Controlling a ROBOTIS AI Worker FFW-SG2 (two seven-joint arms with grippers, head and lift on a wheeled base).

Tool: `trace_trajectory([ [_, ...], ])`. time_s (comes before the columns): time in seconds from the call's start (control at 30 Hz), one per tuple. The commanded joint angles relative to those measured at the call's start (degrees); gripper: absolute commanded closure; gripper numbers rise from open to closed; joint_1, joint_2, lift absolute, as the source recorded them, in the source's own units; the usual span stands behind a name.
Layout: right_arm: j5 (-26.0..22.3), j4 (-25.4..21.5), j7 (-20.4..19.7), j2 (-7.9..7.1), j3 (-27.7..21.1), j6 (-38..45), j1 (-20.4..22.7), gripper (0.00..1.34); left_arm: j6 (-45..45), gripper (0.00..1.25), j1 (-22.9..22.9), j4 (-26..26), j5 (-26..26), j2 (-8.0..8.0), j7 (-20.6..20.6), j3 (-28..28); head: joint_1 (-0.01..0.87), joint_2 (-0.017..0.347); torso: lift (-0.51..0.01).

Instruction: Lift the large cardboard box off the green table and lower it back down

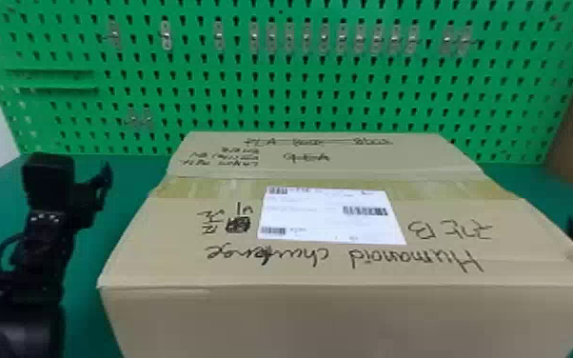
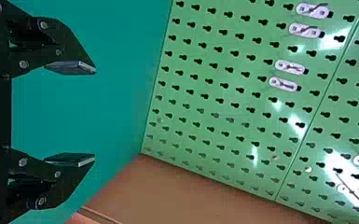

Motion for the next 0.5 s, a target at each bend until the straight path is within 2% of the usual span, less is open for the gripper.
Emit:
trace_trajectory([
  [0.0, 0.0, -0.2, 0.0, 0.01, 0.1, 0.0, -0.1, 0.58, 0.0, 0.52, 0.0, -0.1, -0.1, 0.00, 0.0, -0.1, 0.508, 0.051, -0.211],
  [0.47, -0.2, -0.2, 0.0, 0.18, 0.1, 0.1, 0.0, 0.53, 0.0, 0.52, -0.2, -0.1, -0.1, 0.00, 0.0, -0.2, 0.508, 0.051, -0.211],
])
